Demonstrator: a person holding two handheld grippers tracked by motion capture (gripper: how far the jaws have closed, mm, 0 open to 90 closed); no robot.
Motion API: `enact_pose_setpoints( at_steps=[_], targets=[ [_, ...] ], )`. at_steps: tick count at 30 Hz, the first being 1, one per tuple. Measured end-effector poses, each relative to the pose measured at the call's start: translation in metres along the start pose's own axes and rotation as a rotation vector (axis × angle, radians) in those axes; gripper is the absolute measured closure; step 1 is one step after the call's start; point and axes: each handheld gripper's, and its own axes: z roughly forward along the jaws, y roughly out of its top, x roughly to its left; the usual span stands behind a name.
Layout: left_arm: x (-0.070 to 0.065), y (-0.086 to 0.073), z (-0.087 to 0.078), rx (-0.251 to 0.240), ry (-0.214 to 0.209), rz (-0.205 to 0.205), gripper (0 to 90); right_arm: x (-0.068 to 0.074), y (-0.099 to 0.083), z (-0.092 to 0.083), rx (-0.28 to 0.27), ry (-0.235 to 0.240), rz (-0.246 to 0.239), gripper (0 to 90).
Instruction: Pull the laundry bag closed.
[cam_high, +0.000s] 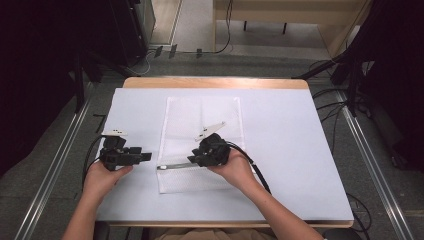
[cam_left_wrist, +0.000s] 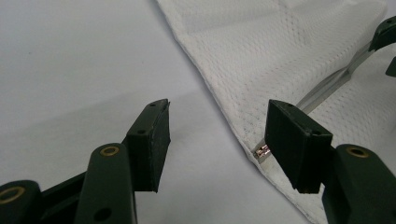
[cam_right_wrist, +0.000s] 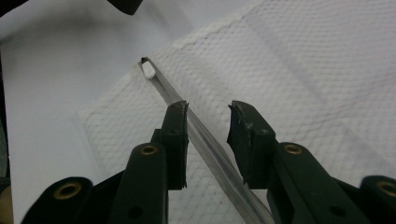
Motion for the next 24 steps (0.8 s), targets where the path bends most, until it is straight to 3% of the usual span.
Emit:
enact_pose_setpoints(
  at_steps=[9,24],
  targets=[
    [0.0,0.0,0.0,0.0,-0.005,0.011,40.0,0.005,0.004,0.015,0.008,0.032,-0.003,73.3],
    [0.002,-0.001,-0.001,-0.005,-0.004,0.005,39.8,0.015,0.008,0.039,0.022,0.046,-0.011,73.9]
  ],
)
